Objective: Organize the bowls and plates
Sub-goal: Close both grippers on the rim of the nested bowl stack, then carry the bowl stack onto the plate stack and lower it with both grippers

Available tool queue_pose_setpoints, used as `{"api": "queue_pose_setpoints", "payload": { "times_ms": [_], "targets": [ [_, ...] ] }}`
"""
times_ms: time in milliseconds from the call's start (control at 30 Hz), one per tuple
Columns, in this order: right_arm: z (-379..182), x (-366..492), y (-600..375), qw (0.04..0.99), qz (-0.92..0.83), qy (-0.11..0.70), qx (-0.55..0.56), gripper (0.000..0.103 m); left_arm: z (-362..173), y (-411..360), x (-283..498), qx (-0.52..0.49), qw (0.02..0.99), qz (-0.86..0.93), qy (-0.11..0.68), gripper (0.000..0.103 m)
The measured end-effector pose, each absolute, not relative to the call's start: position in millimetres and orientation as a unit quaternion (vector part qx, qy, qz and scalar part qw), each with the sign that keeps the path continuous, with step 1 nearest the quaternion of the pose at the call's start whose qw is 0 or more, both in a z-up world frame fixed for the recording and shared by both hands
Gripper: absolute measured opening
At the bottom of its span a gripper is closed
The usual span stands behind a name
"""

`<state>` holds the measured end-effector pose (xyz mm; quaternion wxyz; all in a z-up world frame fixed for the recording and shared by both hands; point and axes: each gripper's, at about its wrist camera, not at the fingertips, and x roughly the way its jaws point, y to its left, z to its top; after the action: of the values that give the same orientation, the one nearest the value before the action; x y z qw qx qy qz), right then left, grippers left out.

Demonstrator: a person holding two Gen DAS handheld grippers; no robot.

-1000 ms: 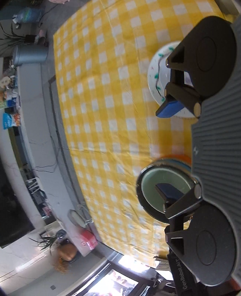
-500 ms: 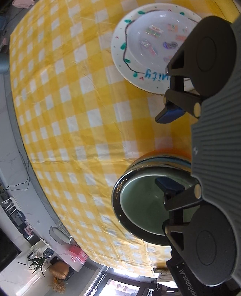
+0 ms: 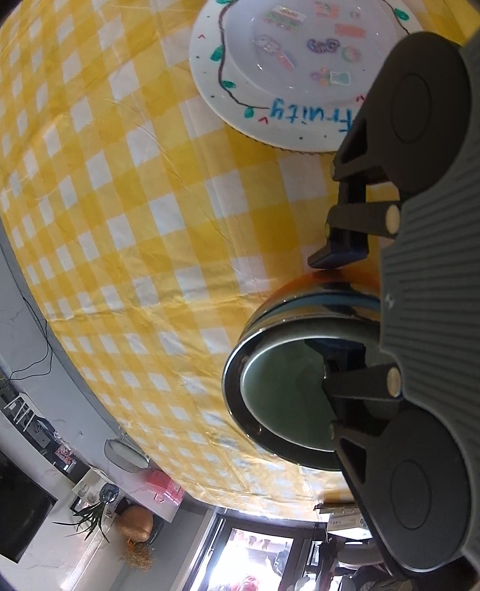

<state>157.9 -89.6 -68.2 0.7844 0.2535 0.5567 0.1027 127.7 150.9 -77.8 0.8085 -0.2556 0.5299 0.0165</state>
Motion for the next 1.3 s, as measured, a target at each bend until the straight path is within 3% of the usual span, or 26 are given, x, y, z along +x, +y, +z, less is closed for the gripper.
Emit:
{"api": "queue_pose_setpoints", "payload": {
  "times_ms": [767, 1300],
  "targets": [
    [-51, 145, -99, 0.791, 0.101, 0.541, 0.267, 0.034, -51, 139, 119, -0.241, 0.817, 0.014, 0.524, 0.053],
    [6, 88, -188, 0.811, 0.080, 0.492, 0.307, 0.034, 6, 55, 84, -0.210, 0.843, -0.048, 0.493, 0.052]
  ]
}}
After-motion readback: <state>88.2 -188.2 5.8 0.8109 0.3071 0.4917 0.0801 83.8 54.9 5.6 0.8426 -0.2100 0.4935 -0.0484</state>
